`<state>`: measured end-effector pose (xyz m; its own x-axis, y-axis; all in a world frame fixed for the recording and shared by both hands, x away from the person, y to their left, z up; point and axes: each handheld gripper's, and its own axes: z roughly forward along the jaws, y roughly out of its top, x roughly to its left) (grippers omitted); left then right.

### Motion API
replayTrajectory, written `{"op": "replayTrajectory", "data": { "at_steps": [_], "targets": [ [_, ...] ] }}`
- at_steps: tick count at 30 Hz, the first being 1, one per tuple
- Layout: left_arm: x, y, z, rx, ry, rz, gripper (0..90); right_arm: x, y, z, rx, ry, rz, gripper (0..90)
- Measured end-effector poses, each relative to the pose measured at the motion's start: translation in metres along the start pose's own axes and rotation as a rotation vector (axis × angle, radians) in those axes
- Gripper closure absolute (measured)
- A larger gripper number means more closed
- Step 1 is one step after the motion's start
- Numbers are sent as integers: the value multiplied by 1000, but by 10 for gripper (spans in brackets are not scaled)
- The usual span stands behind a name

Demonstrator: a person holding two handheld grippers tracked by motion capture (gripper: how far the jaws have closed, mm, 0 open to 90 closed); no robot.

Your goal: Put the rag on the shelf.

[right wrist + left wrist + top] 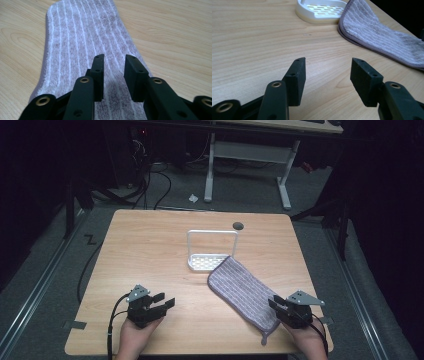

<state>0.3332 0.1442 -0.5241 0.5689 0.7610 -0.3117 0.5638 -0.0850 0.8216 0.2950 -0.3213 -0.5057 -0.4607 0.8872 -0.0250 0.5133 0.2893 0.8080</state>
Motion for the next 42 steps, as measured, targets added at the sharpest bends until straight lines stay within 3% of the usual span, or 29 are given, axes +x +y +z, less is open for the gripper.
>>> {"op": "replayTrajectory", "data": {
  "at_steps": [3, 5, 6, 9, 10, 14, 18, 19, 21, 24, 25, 26, 27, 29, 30, 32, 33, 36, 37, 38, 39, 40, 41, 42],
  "targets": [
    [-1, 1, -1, -12, 11, 9, 492, 1, 2, 3, 3, 12, 7, 757],
    [-2, 0, -1, -17, 13, 15, 539, 3, 9, 15, 19, 27, 0, 856],
    [-4, -1, -1, -17, 15, 20, 539, 3, 9, 15, 19, 27, 0, 856],
    [-5, -1, 0, 3, -13, 22, 603, 4, 21, 34, 63, 41, -17, 900],
    [-5, -1, 0, 10, -22, 21, 659, 4, 24, 48, 107, 50, -20, 900],
    [-7, -1, 0, 16, -16, 31, 750, 9, 20, 63, 171, 76, -23, 900],
    [-13, -1, 1, 23, -32, 46, 791, 23, 14, 57, 174, 103, -59, 900],
    [-16, -1, 2, 27, -38, 53, 792, 34, 9, 50, 180, 130, -69, 900],
    [-23, 0, 4, 32, -55, 68, 791, 40, 7, 47, 180, 142, -76, 900],
    [-39, -2, 14, 64, -93, 107, 774, 66, 0, 37, 187, 193, -101, 900],
    [-39, -2, 14, 64, -93, 107, 771, 66, 0, 37, 187, 193, -101, 900],
    [-42, -2, 16, 72, -92, 117, 771, 73, -1, 35, 191, 202, -125, 900],
    [-51, -4, 24, 94, -120, 133, 766, 83, -3, 33, 189, 206, -146, 900],
    [-56, -5, 28, 107, -130, 145, 765, 92, -4, 32, 183, 215, -161, 900],
    [-65, -7, 38, 148, -155, 179, 763, 96, -5, 32, 183, 218, -166, 900],
    [-70, -9, 43, 166, -167, 189, 754, 100, -4, 32, 182, 233, -173, 873],
    [-79, -12, 50, 197, -183, 212, 749, 100, -4, 31, 182, 242, -166, 828],
    [-85, -14, 53, 209, -189, 230, 743, 96, 0, 27, 166, 237, -159, 806],
    [-88, -14, 55, 212, -188, 243, 743, 85, 5, 18, 109, 189, -141, 830],
    [-91, -14, 56, 216, -188, 256, 742, 77, 7, 15, 88, 167, -123, 847],
    [-93, -14, 58, 221, -187, 264, 742, 77, 7, 15, 88, 167, -123, 847],
    [-94, -14, 60, 228, -192, 269, 739, 69, 8, 14, 81, 128, -119, 865],
    [-96, -15, 62, 237, -195, 270, 730, 53, 5, 19, 107, 75, -95, 893],
    [-97, -15, 64, 240, -196, 275, 730, 53, 5, 19, 107, 75, -95, 893]
  ]
}}
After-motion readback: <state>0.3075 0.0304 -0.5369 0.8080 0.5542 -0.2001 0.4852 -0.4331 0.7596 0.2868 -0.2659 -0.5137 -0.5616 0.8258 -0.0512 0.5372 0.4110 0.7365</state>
